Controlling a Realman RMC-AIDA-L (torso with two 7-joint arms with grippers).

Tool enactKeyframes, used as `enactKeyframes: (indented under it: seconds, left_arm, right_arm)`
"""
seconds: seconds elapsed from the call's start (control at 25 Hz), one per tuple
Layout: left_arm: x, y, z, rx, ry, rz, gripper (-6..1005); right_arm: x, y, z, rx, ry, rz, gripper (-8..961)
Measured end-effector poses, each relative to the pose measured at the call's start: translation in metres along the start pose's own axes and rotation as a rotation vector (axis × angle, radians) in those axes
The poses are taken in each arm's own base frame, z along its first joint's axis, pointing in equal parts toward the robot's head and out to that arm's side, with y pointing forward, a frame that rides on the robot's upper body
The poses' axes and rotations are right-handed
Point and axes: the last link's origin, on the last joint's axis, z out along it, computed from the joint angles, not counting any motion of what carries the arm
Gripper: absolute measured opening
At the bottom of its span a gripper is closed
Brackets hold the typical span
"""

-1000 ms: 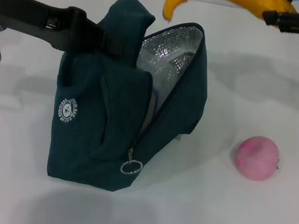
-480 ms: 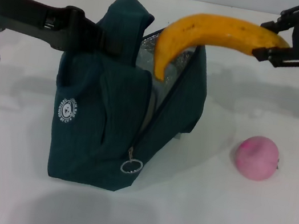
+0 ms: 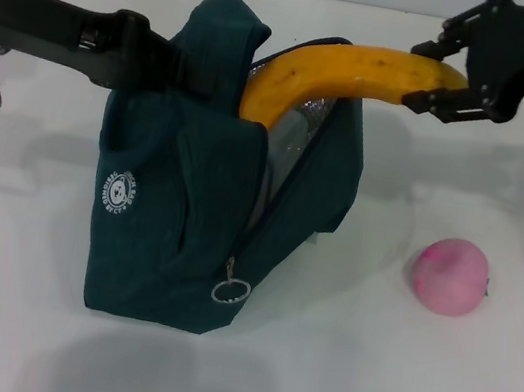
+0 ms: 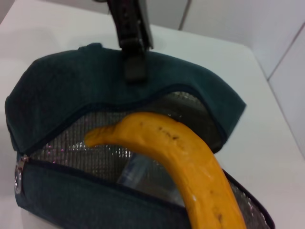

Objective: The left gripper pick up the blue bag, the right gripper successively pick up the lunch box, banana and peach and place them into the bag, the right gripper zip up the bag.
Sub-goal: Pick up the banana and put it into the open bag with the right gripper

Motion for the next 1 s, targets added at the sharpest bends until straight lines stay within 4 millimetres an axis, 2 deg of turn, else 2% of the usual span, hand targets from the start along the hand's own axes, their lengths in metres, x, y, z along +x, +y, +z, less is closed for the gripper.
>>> enactKeyframes:
  seconds: [0.2,0.6,1.0]
  left_arm:
    - [0.001,0.001,0.001,-0.001,-0.001,0.003,39]
    - [0.002,0.002,0.002,-0.004,-0.003,0.005,39]
    - [0.001,0.001,0.002,-0.002,-0.005,0.006,39]
  right_arm:
    - [-0.019,0.000,0.016,-0.031,0.051,-0.076,483]
    - [-0.036,0.010,0.035,-0.090,0.056,-0.183,488]
    - [-0.043,0.010,0.035,-0.082,0.049,-0.217,494]
